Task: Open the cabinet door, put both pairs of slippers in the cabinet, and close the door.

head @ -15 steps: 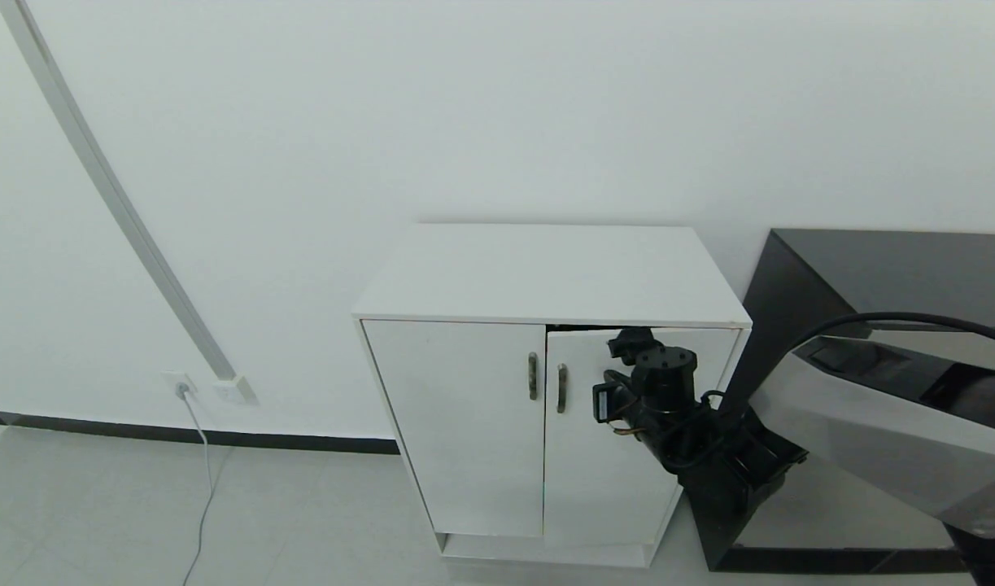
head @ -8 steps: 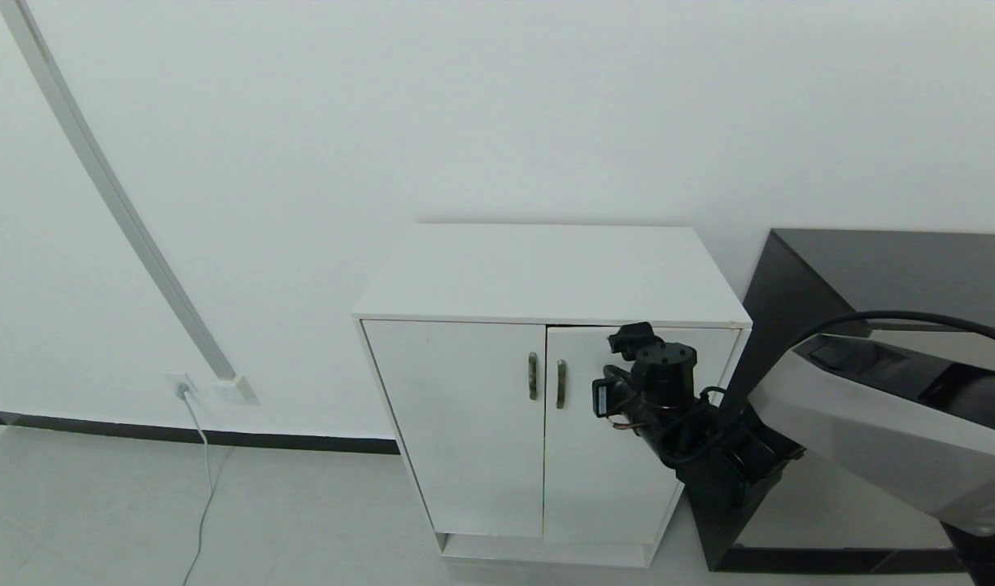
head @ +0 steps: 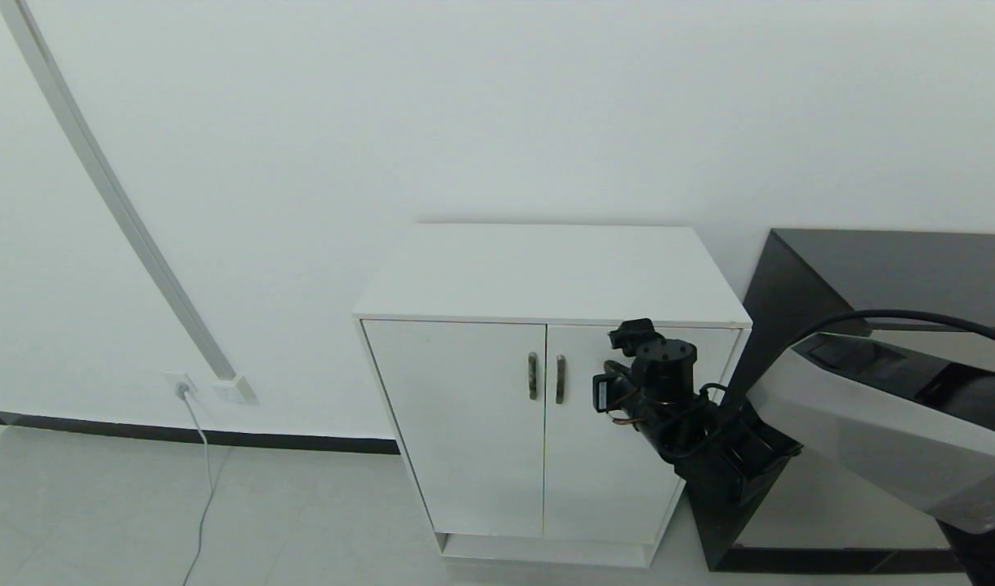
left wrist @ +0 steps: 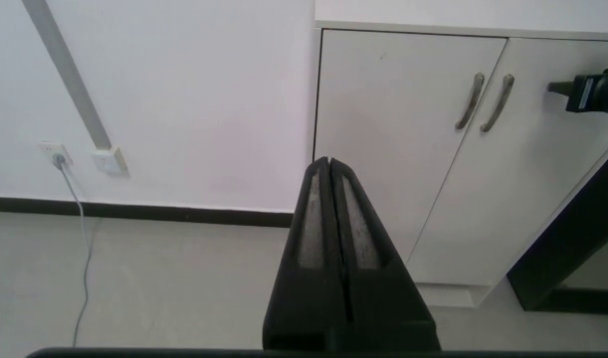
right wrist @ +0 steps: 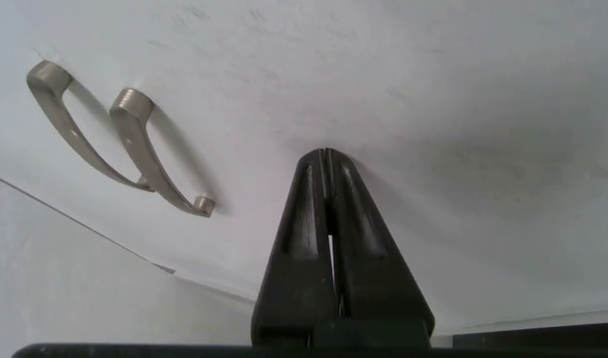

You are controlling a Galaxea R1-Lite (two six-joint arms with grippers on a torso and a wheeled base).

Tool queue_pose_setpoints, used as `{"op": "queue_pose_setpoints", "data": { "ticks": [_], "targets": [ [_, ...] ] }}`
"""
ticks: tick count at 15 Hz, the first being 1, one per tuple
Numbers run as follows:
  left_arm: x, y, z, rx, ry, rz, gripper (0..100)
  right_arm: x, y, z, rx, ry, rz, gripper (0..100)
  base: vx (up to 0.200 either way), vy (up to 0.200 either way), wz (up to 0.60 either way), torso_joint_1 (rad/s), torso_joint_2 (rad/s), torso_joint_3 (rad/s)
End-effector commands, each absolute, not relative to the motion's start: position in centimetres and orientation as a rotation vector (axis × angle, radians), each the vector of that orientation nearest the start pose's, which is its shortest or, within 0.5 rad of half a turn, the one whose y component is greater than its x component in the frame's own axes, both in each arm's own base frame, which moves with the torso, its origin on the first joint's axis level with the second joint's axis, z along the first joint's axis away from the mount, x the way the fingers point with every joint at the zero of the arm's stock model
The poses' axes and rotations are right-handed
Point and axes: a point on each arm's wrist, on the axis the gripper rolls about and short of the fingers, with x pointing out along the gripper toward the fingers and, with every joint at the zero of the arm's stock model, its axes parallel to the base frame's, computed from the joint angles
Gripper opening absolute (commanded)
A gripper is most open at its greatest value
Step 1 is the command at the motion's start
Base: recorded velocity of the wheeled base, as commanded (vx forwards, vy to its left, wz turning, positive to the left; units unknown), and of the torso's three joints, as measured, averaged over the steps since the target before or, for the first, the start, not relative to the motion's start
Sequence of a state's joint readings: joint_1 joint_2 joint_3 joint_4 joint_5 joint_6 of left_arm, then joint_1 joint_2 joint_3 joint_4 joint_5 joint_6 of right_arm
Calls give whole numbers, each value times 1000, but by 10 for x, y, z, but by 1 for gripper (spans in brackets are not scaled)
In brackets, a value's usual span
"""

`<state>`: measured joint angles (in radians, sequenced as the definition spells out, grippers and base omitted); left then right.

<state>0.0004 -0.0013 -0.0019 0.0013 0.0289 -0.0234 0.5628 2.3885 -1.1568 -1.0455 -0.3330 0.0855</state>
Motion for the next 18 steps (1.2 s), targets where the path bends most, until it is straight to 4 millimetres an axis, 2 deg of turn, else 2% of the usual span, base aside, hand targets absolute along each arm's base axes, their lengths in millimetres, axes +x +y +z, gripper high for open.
{"op": "queue_pose_setpoints", "data": {
  "ticks": [1,11,15,18],
  "targets": [
    [-23,1,76,-25,0,32,0,384,232,47,6,176,219,0,0,0,0,0,0,0],
    [-23,1,76,-23,-2,29,0,386,231,46,7,173,213,0,0,0,0,0,0,0],
    [-23,1,76,-23,0,29,0,362,223,61,13,159,223,0,0,0,0,0,0,0],
    [-23,1,76,-23,0,29,0,333,203,84,16,150,217,0,0,0,0,0,0,0]
  ]
}}
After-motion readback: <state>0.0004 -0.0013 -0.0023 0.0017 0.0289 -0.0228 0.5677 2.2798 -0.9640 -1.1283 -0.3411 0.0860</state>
